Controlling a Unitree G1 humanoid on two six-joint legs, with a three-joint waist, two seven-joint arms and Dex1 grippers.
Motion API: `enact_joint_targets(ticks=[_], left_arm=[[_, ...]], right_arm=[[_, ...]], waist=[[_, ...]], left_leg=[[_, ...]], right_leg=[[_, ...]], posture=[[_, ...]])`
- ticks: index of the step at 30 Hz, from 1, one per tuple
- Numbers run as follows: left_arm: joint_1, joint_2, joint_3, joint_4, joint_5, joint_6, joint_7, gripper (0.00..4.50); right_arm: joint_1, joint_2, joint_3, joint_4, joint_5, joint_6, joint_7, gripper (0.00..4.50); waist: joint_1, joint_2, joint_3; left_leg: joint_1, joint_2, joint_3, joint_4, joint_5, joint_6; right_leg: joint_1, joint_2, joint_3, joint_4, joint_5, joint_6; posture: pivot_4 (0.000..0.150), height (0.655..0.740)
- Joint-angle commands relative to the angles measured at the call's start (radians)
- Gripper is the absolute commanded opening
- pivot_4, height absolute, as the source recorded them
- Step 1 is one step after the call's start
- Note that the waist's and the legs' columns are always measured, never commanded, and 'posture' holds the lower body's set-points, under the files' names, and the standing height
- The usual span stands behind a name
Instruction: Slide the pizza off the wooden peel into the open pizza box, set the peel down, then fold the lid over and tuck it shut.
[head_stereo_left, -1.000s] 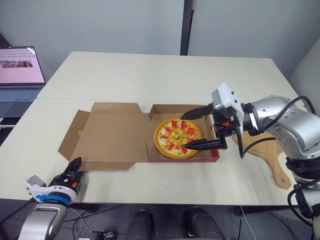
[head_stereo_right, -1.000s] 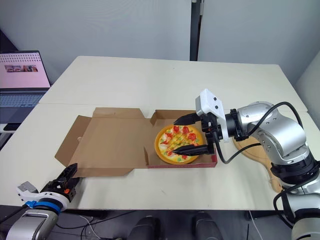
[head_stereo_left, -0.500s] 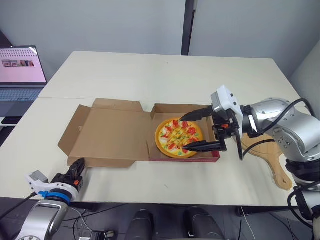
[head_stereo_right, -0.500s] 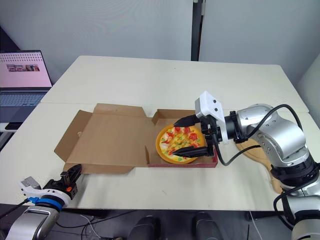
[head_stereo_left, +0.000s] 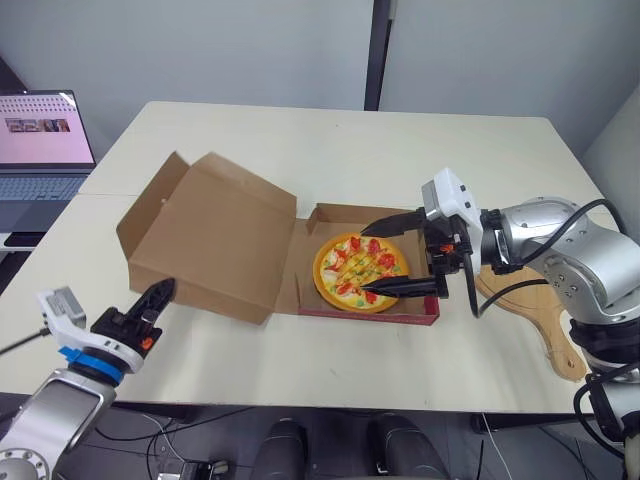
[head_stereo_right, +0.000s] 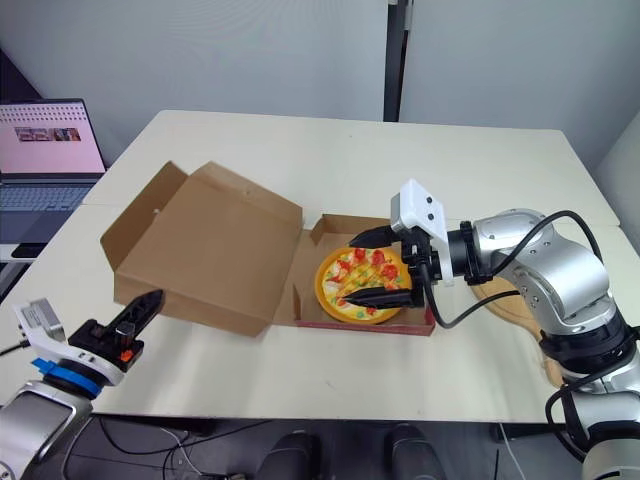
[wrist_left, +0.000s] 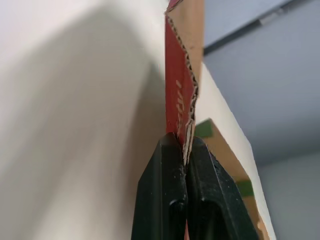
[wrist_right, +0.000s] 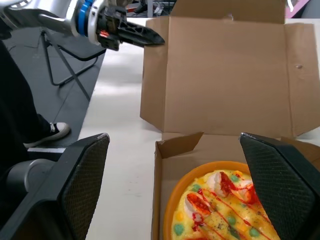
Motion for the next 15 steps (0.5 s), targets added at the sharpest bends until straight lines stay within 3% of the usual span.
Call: enact_joint_targets(ticks=[1,7,15], left_arm=[[-0.027,0.057,0.037,-0.086,0.023,0.000,-0.041,0.06],[-0.081,0.129,0.045,-0.123,0.065,-0.014,-0.074,0.06],[-0.149,0.199,0.050,-0.151,0.002,0.008,-0.115,0.06]], right_arm=[[-0.004,0.011,-0.030,0.003,-0.015,-0.029,-0.024,4.50],[-0.017,0.035,-0.011,0.061,-0.084,-0.056,-0.072,4.50],[-0.045,0.069,-0.005,0.191,-0.206,-0.127,-0.131,4.50]], waist=[[-0.001,0.000,0.000],[-0.001,0.000,0.000],[-0.002,0.000,0.001]], left_leg=[[0.000,0.000,0.000,0.000,0.000,0.000],[0.000,0.000,0.001,-0.001,0.000,0.000],[0.000,0.000,0.001,-0.001,0.000,0.000]], right_leg=[[0.000,0.000,0.000,0.000,0.000,0.000],[0.000,0.000,0.000,0.000,0.000,0.000],[-0.001,0.000,0.000,0.000,0.001,0.001]], posture=[[0.150,0.7325],[0.150,0.7325],[0.150,0.7325]])
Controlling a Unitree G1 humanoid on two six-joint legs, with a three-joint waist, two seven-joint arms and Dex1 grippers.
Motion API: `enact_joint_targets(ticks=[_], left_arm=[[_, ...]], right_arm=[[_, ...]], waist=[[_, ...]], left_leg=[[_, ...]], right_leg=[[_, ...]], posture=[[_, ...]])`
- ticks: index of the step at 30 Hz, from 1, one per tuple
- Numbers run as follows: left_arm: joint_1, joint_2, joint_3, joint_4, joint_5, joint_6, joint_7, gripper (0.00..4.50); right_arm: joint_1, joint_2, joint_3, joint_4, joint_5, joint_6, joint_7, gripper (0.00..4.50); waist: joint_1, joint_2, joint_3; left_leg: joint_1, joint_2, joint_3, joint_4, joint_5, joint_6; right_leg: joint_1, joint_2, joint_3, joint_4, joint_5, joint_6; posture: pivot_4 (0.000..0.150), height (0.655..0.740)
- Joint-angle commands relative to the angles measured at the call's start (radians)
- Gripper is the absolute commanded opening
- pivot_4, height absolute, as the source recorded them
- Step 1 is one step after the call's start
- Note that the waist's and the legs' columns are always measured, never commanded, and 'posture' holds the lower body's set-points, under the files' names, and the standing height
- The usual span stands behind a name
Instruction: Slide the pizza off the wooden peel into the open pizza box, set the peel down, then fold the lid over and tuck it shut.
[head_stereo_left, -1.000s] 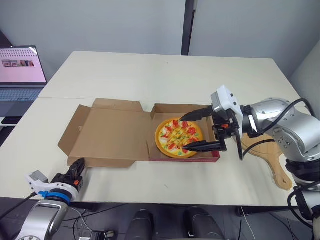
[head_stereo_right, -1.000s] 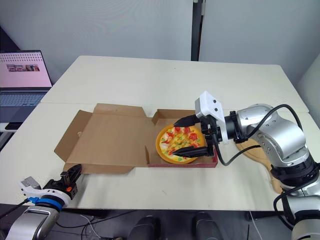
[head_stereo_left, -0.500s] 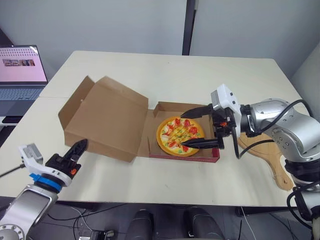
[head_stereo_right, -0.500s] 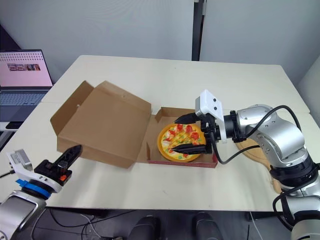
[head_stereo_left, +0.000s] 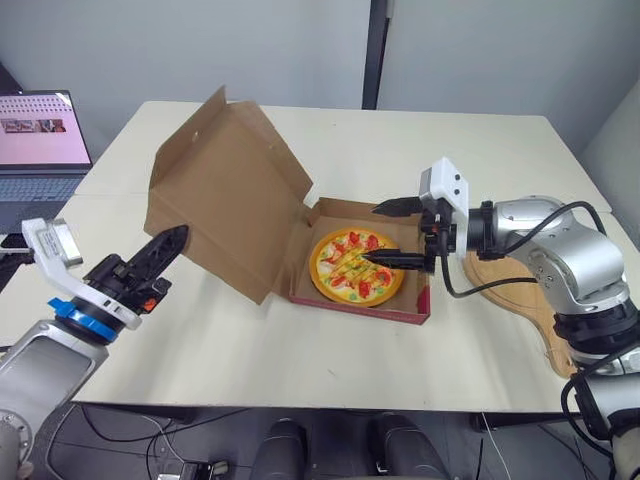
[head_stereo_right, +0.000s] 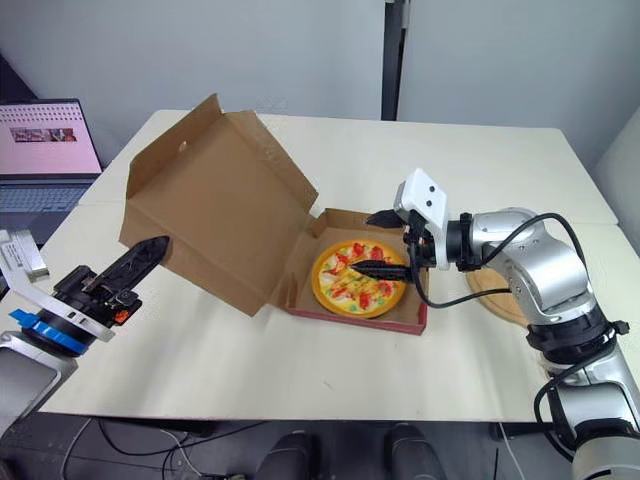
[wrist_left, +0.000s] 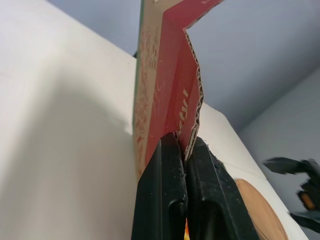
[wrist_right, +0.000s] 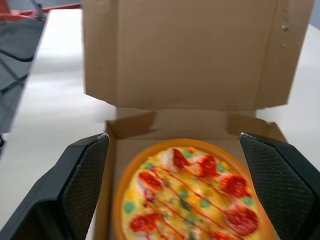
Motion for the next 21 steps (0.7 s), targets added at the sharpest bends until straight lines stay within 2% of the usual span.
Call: enact_joint_targets(ticks=[1,10,14,21], left_arm=[[0.001,0.037,0.054,-0.036,-0.037,0.012,-0.054,0.06],[0.084,0.063,0.099,-0.040,-0.039,0.058,-0.148,0.06],[0.109,0.051,0.088,-0.055,-0.031,0.059,-0.160,0.00],[0.126,0.050,0.087,-0.062,-0.027,0.055,-0.171,0.00]], right_arm=[[-0.033,0.009,-0.011,0.042,-0.057,-0.050,-0.032,4.50],[-0.060,0.027,-0.001,0.196,-0.189,-0.140,-0.072,4.50],[-0.128,0.057,0.033,0.364,-0.294,-0.227,-0.112,3.52],[-0.311,0.126,0.108,0.810,-0.485,-0.457,-0.175,1.00]], waist=[[-0.001,0.000,0.000],[-0.003,0.001,0.001],[-0.006,0.001,0.001],[-0.005,0.001,0.001]], left_leg=[[0.000,0.000,0.000,0.000,0.000,0.000],[0.000,0.000,0.000,-0.002,0.000,0.000],[0.000,0.000,0.001,-0.002,0.000,0.000],[0.000,-0.001,0.001,-0.002,0.000,0.000]], right_leg=[[0.000,0.000,0.000,0.000,0.000,0.000],[-0.001,0.001,0.000,0.000,0.000,-0.001],[-0.001,0.001,0.000,0.000,0.000,-0.001],[-0.001,0.002,0.000,0.000,0.000,-0.001]], posture=[[0.150,0.7325],[0.150,0.7325],[0.150,0.7325],[0.150,0.7325]])
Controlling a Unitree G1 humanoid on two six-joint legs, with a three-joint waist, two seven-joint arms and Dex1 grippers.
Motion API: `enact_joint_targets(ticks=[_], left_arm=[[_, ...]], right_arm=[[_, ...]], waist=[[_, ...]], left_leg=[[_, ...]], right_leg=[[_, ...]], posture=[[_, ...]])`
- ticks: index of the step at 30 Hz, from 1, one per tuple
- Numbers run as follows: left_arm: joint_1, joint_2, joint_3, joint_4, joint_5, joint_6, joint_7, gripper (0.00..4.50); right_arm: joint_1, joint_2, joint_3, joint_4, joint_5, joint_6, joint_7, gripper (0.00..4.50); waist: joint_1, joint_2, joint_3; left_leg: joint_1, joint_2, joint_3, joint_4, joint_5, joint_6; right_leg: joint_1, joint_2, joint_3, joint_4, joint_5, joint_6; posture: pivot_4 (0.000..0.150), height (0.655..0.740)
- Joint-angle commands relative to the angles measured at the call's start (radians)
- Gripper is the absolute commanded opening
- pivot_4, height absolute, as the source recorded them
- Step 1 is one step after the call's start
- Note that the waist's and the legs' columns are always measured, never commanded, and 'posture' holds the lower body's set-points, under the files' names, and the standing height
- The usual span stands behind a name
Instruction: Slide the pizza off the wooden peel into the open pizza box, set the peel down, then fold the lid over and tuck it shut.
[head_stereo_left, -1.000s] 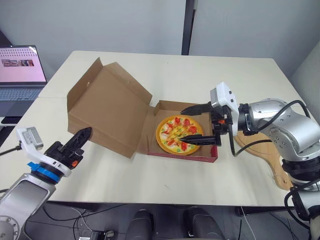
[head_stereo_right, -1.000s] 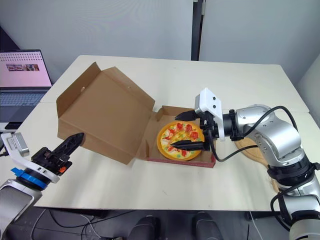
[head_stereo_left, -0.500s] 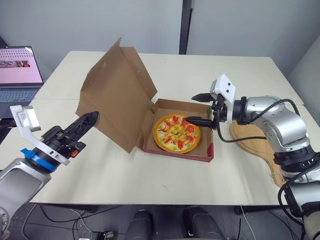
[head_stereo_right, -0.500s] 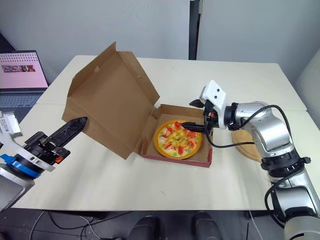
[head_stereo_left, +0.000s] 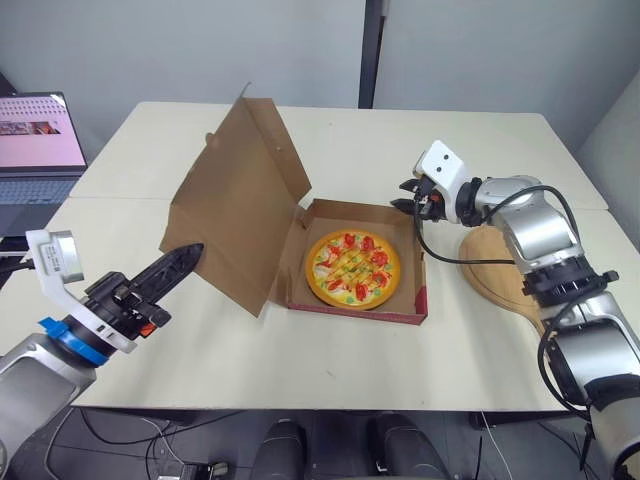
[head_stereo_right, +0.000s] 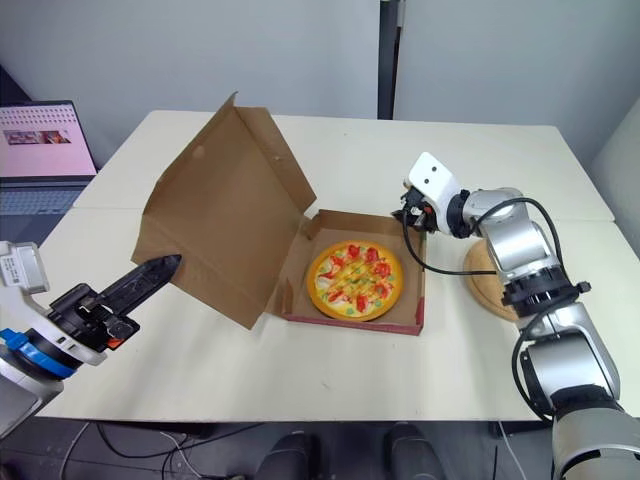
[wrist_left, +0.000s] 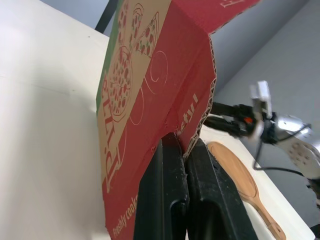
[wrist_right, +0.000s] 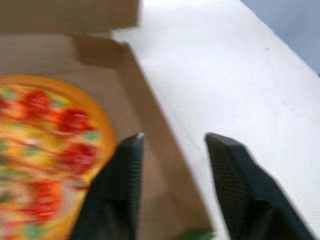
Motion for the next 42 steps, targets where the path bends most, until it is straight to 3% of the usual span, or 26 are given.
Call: enact_joint_targets(ticks=[1,3,9,14,27,34,42], left_arm=[[0.001,0.005,0.019,-0.019,-0.002,-0.005,-0.019,0.00],[-0.003,0.008,0.017,-0.013,-0.001,-0.004,-0.022,0.00],[-0.026,0.025,0.010,-0.001,0.001,0.003,-0.035,0.00],[-0.044,0.035,-0.001,0.008,0.007,0.010,-0.044,0.00],[-0.108,0.127,0.017,0.099,0.109,0.076,-0.167,0.00],[-0.202,0.247,-0.023,0.210,0.357,0.078,-0.362,0.00],[-0.325,0.290,-0.118,0.296,0.580,0.057,-0.544,0.00]], right_arm=[[-0.092,0.022,0.028,0.215,-0.098,-0.144,-0.038,0.63],[-0.143,0.046,0.039,0.351,-0.139,-0.210,-0.061,0.02],[-0.258,0.098,0.066,0.668,-0.251,-0.359,-0.136,0.02],[-0.301,0.113,0.076,0.782,-0.316,-0.405,-0.125,0.02],[-0.309,0.063,0.097,0.801,-0.390,-0.536,0.152,0.02],[-0.290,0.033,0.098,0.775,-0.395,-0.572,0.271,0.02],[-0.234,-0.011,0.069,0.645,-0.326,-0.580,0.504,0.02]], waist=[[0.000,0.000,0.000],[0.000,0.000,0.000],[-0.001,0.001,0.001],[-0.001,0.001,0.001],[-0.001,0.002,0.002],[0.000,0.002,0.002],[0.001,0.003,0.002]], left_leg=[[0.000,0.000,0.000,0.000,0.000,0.000],[0.000,0.000,0.000,0.000,0.000,0.000],[0.000,0.000,-0.001,-0.001,0.000,0.000],[0.000,0.000,-0.001,-0.001,0.000,0.000],[0.000,0.000,-0.002,-0.001,0.000,0.000],[0.000,0.000,-0.002,-0.001,0.000,0.000],[0.000,0.000,-0.002,-0.003,0.000,0.000]], right_leg=[[0.000,0.000,0.000,0.000,0.000,0.000],[0.000,0.000,0.000,0.000,0.000,0.000],[0.000,0.000,0.000,0.000,0.001,0.001],[0.000,0.000,0.000,0.000,0.001,0.001],[0.000,0.002,-0.001,0.001,0.002,0.002],[0.000,0.002,-0.001,0.001,0.001,0.002],[0.000,0.002,-0.002,0.001,0.002,0.002]], posture=[[0.150,0.7325],[0.150,0.7325],[0.150,0.7325],[0.150,0.7325],[0.150,0.7325],[0.150,0.7325],[0.150,0.7325]])
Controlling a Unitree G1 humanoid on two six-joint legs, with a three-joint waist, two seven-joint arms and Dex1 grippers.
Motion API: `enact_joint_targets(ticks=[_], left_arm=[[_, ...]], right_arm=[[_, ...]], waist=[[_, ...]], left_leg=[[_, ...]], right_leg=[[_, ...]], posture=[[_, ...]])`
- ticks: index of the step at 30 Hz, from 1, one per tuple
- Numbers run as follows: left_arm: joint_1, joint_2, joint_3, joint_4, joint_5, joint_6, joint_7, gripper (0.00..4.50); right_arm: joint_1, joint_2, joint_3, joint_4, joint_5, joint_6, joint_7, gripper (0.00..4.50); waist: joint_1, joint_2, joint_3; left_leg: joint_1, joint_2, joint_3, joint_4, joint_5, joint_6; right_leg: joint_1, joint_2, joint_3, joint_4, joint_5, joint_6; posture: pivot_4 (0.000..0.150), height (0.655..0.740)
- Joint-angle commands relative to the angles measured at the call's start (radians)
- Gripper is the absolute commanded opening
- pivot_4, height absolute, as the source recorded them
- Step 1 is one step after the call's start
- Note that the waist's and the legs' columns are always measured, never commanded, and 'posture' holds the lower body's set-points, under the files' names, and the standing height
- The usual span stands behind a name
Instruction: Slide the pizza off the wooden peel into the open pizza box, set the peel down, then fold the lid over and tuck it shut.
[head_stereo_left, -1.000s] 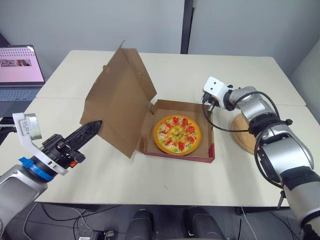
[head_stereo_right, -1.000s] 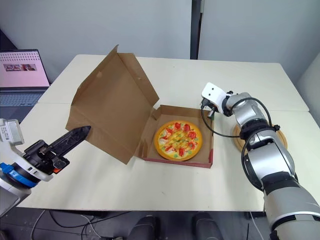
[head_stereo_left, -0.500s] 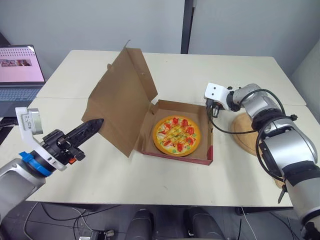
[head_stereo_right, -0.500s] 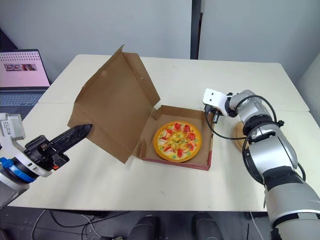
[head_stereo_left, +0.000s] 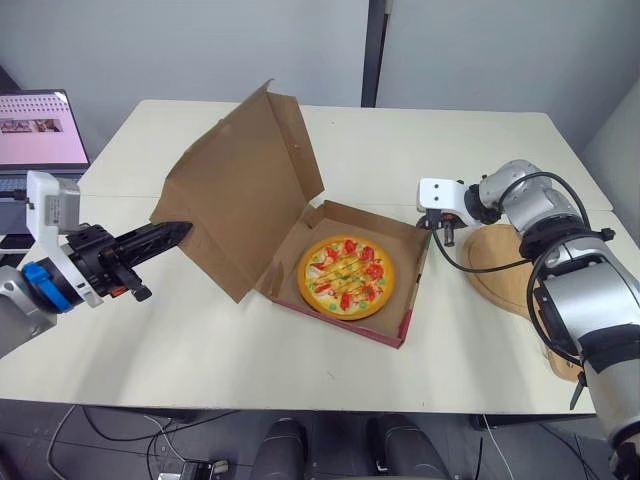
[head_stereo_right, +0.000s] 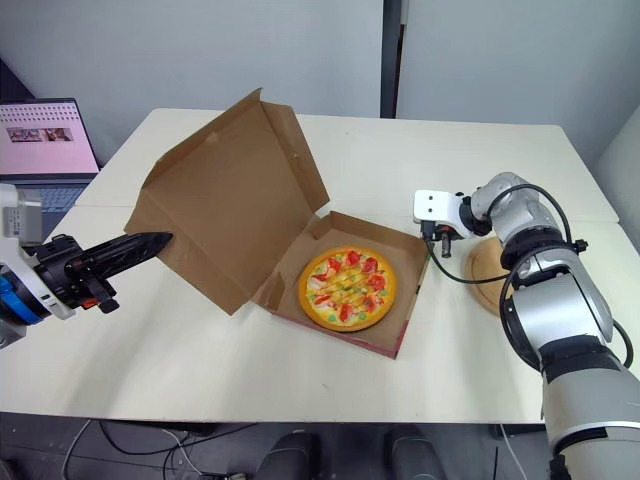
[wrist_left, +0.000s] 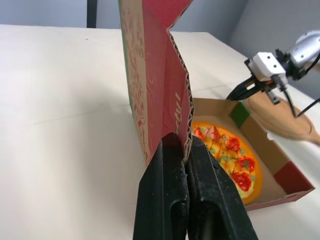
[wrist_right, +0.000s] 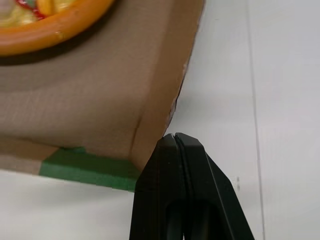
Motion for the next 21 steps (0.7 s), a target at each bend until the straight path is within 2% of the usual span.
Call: enact_joint_targets(ticks=[1,9,15,21], left_arm=[[-0.062,0.039,-0.045,0.020,0.104,-0.038,-0.091,0.00],[-0.188,0.050,-0.105,0.104,0.247,-0.059,-0.212,0.00],[-0.242,0.056,-0.116,0.165,0.329,-0.072,-0.284,0.00],[-0.286,0.066,-0.153,0.226,0.435,-0.120,-0.343,0.00]], right_arm=[[0.041,-0.021,-0.029,-0.095,0.060,0.012,0.139,0.02],[0.164,-0.077,-0.051,-0.353,0.131,0.131,0.263,0.02],[0.286,-0.140,-0.075,-0.659,0.238,0.327,0.367,0.02],[0.383,-0.184,-0.066,-0.935,0.332,0.543,0.385,0.02]], waist=[[0.001,0.000,0.000],[-0.001,0.000,0.000],[-0.001,0.001,0.000],[-0.003,0.001,0.000]], left_leg=[[0.000,0.000,-0.001,0.000,0.000,0.000],[0.001,0.001,-0.001,-0.001,0.000,0.000],[0.000,0.000,-0.001,-0.001,0.000,0.000],[0.000,0.001,0.000,-0.001,0.000,0.000]], right_leg=[[0.000,0.000,0.000,0.000,0.000,0.000],[0.000,0.000,-0.001,0.001,0.000,0.000],[0.000,0.000,-0.001,0.001,0.000,0.000],[-0.001,0.000,-0.001,0.002,0.000,0.000]], posture=[[0.150,0.7325],[0.150,0.7325],[0.150,0.7325],[0.150,0.7325]])
